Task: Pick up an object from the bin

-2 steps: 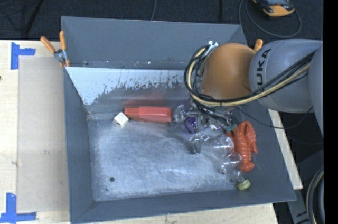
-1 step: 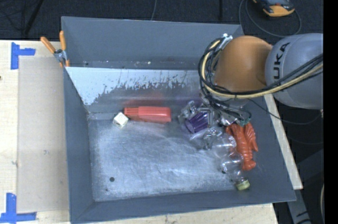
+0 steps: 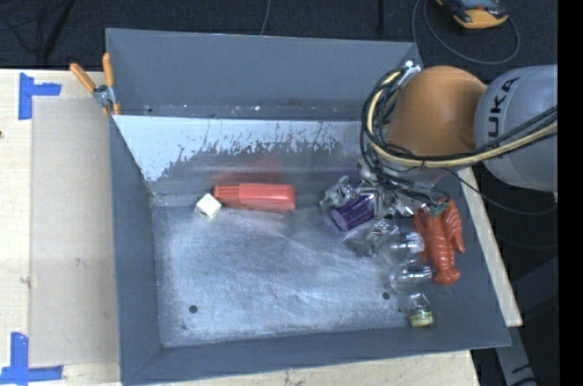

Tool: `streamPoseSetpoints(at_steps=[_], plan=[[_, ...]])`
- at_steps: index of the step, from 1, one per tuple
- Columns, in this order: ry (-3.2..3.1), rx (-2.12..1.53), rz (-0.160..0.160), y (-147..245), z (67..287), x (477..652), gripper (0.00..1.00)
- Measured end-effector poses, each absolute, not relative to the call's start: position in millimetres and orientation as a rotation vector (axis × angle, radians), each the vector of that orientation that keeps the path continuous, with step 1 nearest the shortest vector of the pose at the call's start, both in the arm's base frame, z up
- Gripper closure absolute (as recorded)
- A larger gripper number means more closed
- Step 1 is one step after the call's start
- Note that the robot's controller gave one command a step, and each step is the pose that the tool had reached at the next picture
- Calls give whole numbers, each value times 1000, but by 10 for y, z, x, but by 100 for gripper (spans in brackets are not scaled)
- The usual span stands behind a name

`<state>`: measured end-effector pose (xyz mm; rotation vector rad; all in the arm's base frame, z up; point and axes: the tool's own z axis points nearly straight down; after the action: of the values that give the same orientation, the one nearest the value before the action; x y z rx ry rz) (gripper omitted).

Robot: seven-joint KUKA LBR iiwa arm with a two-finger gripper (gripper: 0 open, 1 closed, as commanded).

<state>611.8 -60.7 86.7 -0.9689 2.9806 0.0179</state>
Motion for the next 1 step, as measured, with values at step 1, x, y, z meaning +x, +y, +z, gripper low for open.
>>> streamPoseSetpoints(at_steps=[1], plan=[[2998, -918, 2, -1026, 883, 6241, 100]])
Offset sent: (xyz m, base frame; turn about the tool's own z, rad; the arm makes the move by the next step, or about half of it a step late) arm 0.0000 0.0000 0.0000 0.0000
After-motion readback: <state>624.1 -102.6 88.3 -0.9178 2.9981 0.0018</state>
